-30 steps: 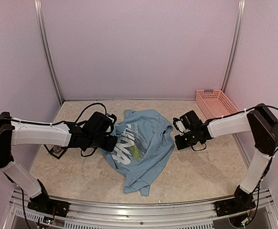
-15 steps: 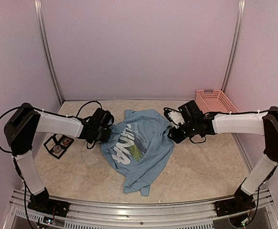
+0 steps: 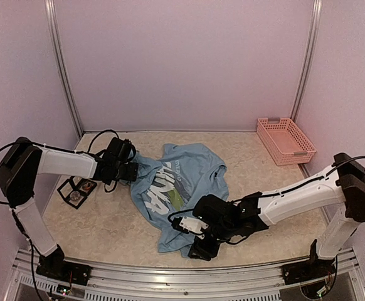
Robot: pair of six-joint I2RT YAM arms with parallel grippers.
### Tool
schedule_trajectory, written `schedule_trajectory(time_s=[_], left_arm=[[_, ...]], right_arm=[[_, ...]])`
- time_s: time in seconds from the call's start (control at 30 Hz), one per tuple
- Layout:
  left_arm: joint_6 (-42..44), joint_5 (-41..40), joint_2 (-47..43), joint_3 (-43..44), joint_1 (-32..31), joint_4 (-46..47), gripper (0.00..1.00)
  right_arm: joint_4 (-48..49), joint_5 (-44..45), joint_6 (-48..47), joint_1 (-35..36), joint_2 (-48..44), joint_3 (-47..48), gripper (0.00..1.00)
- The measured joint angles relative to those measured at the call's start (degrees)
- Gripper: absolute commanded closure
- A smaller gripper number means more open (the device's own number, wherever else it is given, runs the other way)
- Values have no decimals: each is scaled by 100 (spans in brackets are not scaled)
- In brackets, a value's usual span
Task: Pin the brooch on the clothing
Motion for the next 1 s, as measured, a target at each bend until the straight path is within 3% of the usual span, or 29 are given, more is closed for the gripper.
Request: schedule_trajectory(time_s=[0.27,0.43,0.57,0.77,1.0], left_arm=[[-173,529,-1263,-535,-35,85,25],[-297,778,-1694,-756,-192,85,46],[-302,931,-1722,-815,-514,37,46],[-4,828,-892,-343,-1161,-216,43],[350,503,400,564,-1202,-533,46]], right_arm=[[-114,136,144,199,846,503,38],[-109,251,201,223,1027,723,37],[-144,251,238,223,1027,758,35],[-144,278,271,223,1038,791,34],[-79,431,264,223,1128,846,38]])
